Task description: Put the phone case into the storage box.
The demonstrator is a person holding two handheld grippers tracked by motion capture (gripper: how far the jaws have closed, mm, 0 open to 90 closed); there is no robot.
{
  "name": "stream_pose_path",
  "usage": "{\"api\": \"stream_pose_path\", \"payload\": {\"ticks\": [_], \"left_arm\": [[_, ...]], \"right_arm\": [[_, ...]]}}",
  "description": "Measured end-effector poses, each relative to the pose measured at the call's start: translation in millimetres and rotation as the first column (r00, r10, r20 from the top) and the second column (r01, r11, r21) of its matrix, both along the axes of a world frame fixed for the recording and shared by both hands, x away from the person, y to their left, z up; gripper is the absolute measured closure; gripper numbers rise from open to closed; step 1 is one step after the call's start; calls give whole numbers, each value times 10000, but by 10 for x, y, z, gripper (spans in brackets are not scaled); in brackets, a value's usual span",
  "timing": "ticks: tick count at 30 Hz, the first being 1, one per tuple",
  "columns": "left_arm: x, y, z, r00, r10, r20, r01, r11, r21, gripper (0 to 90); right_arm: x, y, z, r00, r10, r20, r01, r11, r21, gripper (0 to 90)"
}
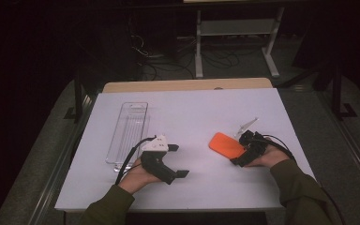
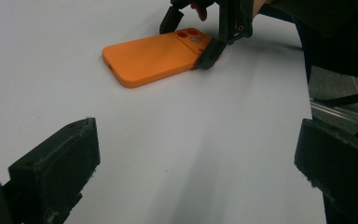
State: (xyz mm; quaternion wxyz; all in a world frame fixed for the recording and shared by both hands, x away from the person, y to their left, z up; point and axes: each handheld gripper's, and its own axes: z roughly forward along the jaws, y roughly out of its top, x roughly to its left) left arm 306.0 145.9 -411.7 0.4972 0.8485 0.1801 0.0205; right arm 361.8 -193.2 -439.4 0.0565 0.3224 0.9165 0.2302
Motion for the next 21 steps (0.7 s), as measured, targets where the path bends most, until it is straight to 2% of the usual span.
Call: {"api": "stream_pose_path", "payload": {"ticks": [21], "left_arm": [[-6,1,4,10000,1,-8,-1,10000,-41,0]], "right_arm": [[-2,-23,12,9999,80,152,-79,9999,-72,136]]}}
